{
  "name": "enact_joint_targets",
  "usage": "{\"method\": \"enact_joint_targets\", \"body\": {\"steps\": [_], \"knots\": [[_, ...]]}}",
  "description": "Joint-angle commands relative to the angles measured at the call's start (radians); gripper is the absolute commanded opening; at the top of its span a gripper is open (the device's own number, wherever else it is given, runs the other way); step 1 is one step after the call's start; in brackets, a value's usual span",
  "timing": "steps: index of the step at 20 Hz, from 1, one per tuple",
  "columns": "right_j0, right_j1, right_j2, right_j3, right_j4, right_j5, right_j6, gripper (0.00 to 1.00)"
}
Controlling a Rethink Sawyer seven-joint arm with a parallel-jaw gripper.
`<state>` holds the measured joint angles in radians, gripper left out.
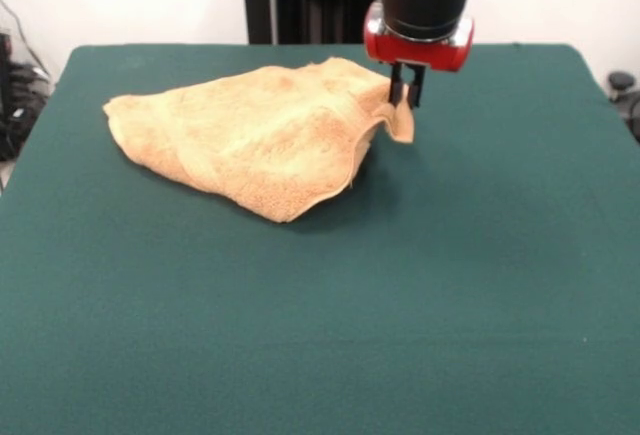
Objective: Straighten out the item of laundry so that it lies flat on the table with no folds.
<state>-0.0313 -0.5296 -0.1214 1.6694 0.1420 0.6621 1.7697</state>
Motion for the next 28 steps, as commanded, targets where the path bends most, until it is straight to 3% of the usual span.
{"method": "enact_joint_targets", "body": {"steps": [1,28], "knots": [[0.0,0.011,0.067,-0.062,0.026,0.209,0.153,0.0],[-0.119,-0.04,0.084,-0.169,-0.022,0.457,0.069,0.0]]}}
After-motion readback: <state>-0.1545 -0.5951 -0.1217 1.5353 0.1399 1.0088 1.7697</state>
